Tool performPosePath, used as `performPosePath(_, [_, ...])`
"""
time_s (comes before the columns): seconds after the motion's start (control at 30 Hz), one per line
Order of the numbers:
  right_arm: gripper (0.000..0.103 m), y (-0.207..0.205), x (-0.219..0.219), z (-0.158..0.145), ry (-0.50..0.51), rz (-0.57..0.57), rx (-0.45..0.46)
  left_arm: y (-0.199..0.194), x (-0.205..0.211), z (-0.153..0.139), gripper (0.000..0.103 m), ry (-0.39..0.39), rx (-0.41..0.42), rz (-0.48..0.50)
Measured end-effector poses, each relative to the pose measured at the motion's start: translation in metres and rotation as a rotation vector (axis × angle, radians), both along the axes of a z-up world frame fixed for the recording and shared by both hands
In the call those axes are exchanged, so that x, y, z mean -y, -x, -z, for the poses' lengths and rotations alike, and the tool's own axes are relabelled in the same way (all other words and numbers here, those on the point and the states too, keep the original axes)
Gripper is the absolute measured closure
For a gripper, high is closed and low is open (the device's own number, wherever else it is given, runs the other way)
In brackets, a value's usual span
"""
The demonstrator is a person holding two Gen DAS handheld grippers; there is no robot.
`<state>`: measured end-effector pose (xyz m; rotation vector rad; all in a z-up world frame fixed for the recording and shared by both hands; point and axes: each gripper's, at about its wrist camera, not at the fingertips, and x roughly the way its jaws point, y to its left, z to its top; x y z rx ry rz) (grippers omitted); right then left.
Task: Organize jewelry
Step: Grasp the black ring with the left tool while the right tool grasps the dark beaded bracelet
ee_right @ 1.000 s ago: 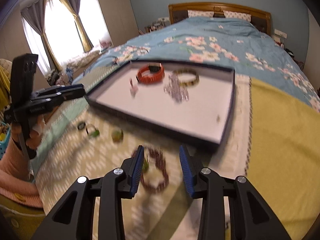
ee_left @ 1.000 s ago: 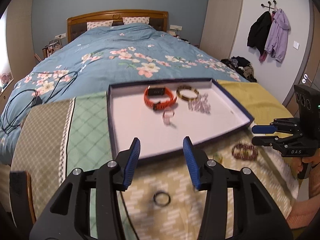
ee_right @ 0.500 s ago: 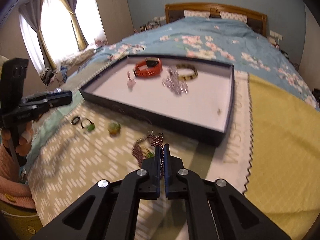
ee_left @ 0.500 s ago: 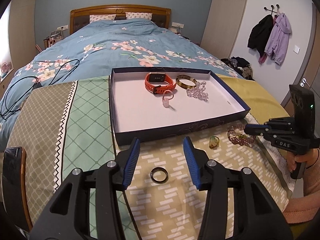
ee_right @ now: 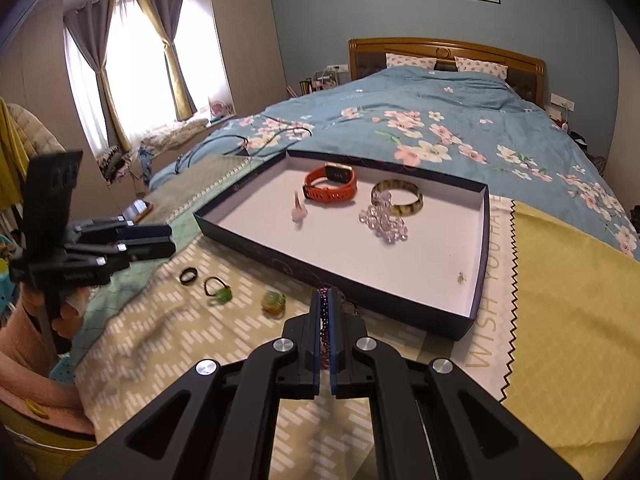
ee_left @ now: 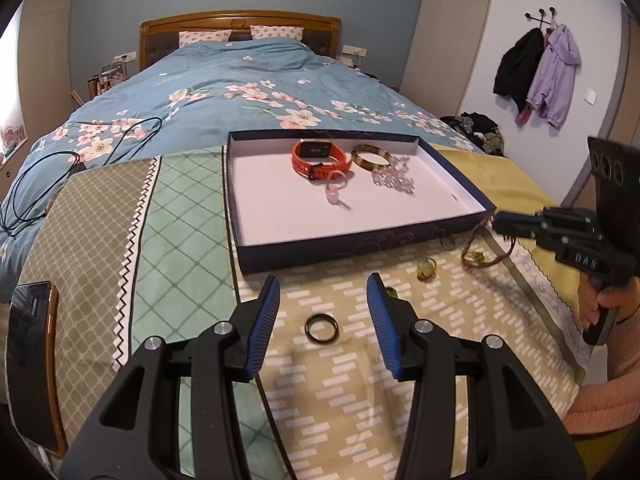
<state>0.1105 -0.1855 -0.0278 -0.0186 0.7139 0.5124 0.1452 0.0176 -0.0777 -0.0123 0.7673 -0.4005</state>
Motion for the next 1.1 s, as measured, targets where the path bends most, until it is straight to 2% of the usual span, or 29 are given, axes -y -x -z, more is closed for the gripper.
performPosePath(0.23, [0.101,0.005,-0.003,-0.003,-0.018,-0.011,0.007,0.01,0.01,0.014,0.058,-0.051,-0.032,0.044])
performPosePath(0.47, [0.101,0.007,-0.006,-0.001,-0.033,-0.021,-0.004,0.0,0.018,0.022,0.06,-0.086,-0.071,0.037])
performPosePath(0.63, [0.101,0.007,-0.007,-0.001,-0.043,-0.02,-0.006,-0.009,0.021,0.03,0.068,-0.103,-0.107,0.024])
performPosePath(0.8, [0.101,0.005,-0.006,-0.001,-0.048,-0.021,-0.007,-0.01,0.024,0.034,0.07,-0.125,-0.112,0.028])
performPosePath(0.87, [0.101,0.005,-0.007,0.0,-0.049,-0.02,-0.011,-0.011,0.025,0.035,0.073,-0.127,-0.112,0.024])
performPosePath(0.93, [0.101,0.004,-0.007,0.001,-0.051,-0.021,-0.013,-0.011,0.025,0.035,0.081,-0.134,-0.11,0.019])
performPosePath(1.1, [0.101,0.005,-0.007,0.001,-0.051,-0.021,-0.011,-0.01,0.025,0.035,0.081,-0.147,-0.101,0.012])
